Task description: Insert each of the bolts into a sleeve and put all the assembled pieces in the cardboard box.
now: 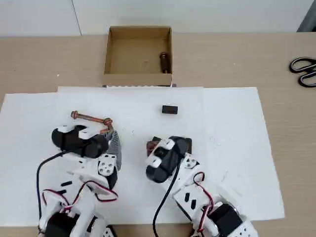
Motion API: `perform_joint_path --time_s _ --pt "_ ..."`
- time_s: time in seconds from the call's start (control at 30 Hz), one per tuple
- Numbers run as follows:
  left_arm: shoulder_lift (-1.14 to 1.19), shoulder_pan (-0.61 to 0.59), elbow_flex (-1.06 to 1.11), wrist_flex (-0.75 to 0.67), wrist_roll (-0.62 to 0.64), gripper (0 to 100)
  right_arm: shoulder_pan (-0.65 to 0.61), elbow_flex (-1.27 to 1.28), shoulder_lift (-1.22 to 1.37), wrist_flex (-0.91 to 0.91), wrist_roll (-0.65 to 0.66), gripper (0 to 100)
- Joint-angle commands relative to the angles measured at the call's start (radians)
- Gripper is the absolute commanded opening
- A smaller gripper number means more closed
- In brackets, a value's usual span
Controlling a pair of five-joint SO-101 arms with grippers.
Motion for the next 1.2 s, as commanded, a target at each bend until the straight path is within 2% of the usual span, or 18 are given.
perform_joint_path --time_s 0.0,0.17,0.3,0.5,0.8,0.87,1.03,1.17 --pt "-0.006 -0.094 0.088 -0.1 -0.109 1 0.087 -0.009 -0.008 -0.03 0.002 0.2" --pt "-0.006 -0.169 0.231 -0.239 -0.172 1 0.206 -0.009 -0.008 -0.054 -0.038 0.2" --pt "-0.006 -0.172 0.326 -0.269 -0.176 1 0.309 -0.012 -0.002 -0.14 -0.094 0.2" --pt "-0.006 -0.173 0.378 -0.302 -0.176 1 0.384 -0.12 0.153 -0.228 -0.124 0.2" --pt "-0.002 -0.173 0.38 -0.235 -0.176 1 0.455 -0.657 0.857 -0.371 -0.213 0.2" --pt "-0.006 -0.175 0.38 -0.199 -0.175 1 0.455 -0.807 1.044 -0.381 -0.212 0.2" --pt "-0.006 -0.255 0.378 -0.198 -0.17 1 0.455 -1.192 1.477 -0.374 -0.207 0.3" --pt "-0.006 -0.269 0.378 -0.198 -0.17 1 0.452 -1.479 1.787 -0.372 -0.206 0.4"
